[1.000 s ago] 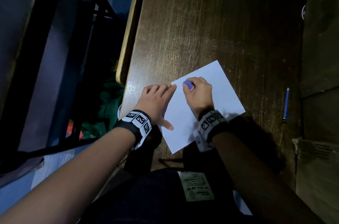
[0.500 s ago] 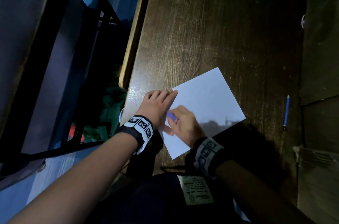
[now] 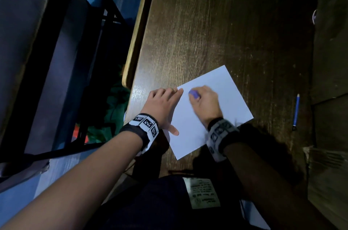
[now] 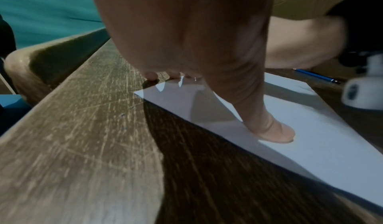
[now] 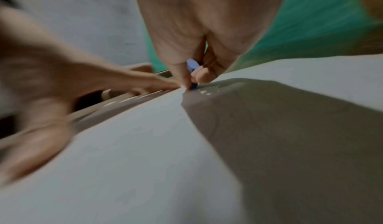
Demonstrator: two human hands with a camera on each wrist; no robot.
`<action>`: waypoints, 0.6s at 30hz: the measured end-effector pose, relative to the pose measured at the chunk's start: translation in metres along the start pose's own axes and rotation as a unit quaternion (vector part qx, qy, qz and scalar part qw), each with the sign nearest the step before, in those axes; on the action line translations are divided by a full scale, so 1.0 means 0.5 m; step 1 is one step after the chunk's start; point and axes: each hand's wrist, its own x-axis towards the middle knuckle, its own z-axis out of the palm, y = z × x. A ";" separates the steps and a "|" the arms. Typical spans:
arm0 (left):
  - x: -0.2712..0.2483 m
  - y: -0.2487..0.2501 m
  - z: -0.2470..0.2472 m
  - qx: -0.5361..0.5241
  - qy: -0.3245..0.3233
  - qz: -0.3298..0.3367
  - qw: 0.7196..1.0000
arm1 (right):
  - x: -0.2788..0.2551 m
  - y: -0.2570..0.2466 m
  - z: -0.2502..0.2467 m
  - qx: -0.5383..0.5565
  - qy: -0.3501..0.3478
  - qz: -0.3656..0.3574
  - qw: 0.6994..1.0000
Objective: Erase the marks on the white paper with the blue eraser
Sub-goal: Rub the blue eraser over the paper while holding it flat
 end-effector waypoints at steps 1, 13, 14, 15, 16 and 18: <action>0.000 0.001 -0.001 0.004 -0.001 0.000 1.000 | 0.013 0.013 -0.001 0.005 0.044 0.029 0.999; 0.005 0.006 -0.011 0.016 -0.007 -0.009 1.000 | -0.013 0.009 0.015 -0.001 0.039 0.037 0.999; 0.006 0.007 -0.011 0.020 -0.005 -0.011 1.000 | -0.048 -0.007 0.035 0.009 -0.006 0.003 1.000; 0.006 0.008 -0.011 0.023 -0.004 -0.013 1.000 | -0.087 -0.019 0.050 0.023 -0.059 -0.045 0.997; 0.006 0.009 -0.010 0.025 -0.001 -0.015 1.000 | -0.105 -0.026 0.042 0.032 -0.107 -0.079 0.991; 0.007 0.008 -0.009 0.024 -0.003 -0.016 1.000 | -0.063 -0.020 0.014 0.016 -0.118 -0.071 0.990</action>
